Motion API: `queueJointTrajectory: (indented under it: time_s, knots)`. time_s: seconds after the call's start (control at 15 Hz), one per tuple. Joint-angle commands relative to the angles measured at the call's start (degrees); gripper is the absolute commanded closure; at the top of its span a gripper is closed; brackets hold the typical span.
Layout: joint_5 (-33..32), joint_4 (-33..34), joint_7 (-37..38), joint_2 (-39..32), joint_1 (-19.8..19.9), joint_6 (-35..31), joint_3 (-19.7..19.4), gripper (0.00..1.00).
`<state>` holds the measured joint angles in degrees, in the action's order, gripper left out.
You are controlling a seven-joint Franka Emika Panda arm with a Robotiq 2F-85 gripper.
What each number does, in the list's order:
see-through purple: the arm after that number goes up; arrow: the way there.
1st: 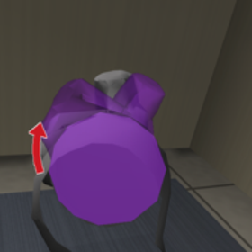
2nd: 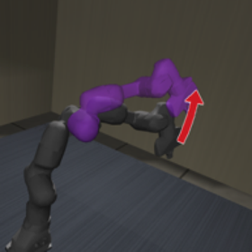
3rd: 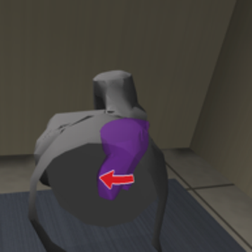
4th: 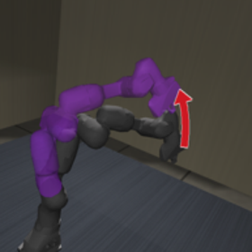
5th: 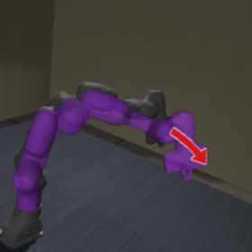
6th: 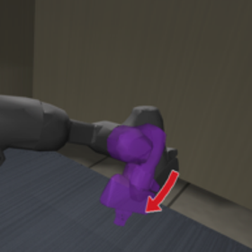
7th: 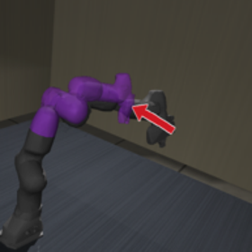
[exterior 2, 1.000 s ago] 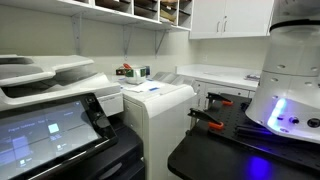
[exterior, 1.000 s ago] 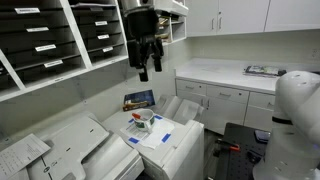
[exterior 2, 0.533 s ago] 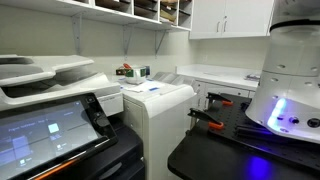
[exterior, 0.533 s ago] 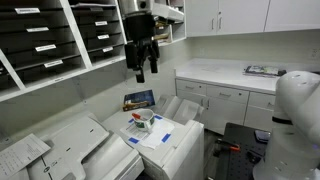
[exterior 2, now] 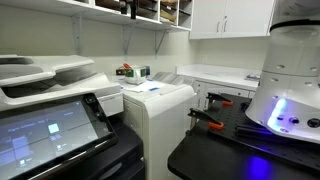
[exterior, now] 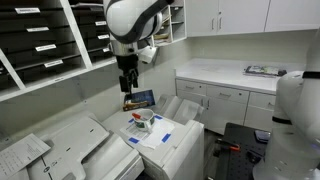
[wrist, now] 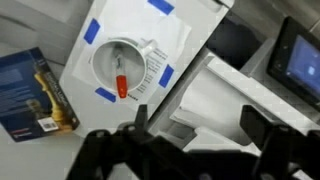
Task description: Remove the marker from the mug and put it on the copier
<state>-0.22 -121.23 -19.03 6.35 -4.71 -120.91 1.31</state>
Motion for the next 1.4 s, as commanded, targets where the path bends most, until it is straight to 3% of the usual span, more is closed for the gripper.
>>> queueJointTrajectory:
  time_s: [0.0,0.53,0.8,1.33]
  knots:
    - [-2.6,3.4,-2.2,-5.5,0.7,-3.5,0.3,0.0]
    - [-2.2,3.7,-1.7,-7.6,1.3,-4.5,0.3,0.0]
    - [0.4,5.5,-11.3,-13.4,3.6,-1.7,-0.5,0.0]
    - [1.9,7.9,-19.0,-25.2,10.0,-16.6,1.0,0.01]
